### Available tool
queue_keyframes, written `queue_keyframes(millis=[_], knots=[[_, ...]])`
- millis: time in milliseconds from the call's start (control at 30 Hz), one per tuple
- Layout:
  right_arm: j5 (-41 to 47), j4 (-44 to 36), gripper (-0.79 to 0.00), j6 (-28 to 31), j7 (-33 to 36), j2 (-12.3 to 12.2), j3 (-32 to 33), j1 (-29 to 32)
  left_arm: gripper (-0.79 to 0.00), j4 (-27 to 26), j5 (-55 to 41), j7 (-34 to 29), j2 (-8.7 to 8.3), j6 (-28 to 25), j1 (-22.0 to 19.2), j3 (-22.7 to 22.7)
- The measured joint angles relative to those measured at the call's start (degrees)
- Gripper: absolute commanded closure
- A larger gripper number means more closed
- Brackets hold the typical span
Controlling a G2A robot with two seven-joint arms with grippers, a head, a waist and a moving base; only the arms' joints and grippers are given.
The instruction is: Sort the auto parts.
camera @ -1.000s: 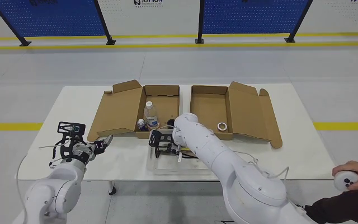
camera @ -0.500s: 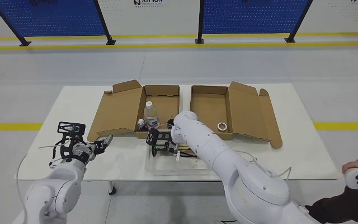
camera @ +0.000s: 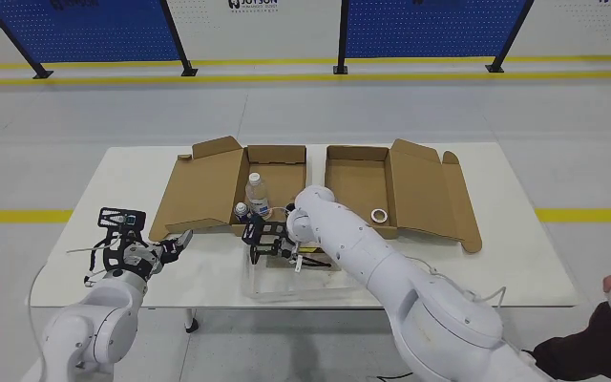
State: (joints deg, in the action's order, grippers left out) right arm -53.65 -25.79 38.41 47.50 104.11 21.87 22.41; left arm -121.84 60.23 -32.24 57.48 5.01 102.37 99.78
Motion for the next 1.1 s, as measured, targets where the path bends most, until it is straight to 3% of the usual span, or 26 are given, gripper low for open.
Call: queue_keyframes(millis=[467,900,1100], knots=[[1.91,-16.86,0.000,-4.07,7.31,-6.73,7.28,4.49,-0.785,0.00,0.00,0.00,0.00,0.00,0.00,0.00],[-0.65,-42.57,0.000,-8.34,18.27,-15.10,19.41,15.14,-0.785,0.00,0.00,0.00,0.00,0.00,0.00,0.00],[-1.89,-50.96,0.000,-8.92,21.52,-17.54,23.97,19.76,-0.785,0.00,0.00,0.00,0.00,0.00,0.00,0.00]])
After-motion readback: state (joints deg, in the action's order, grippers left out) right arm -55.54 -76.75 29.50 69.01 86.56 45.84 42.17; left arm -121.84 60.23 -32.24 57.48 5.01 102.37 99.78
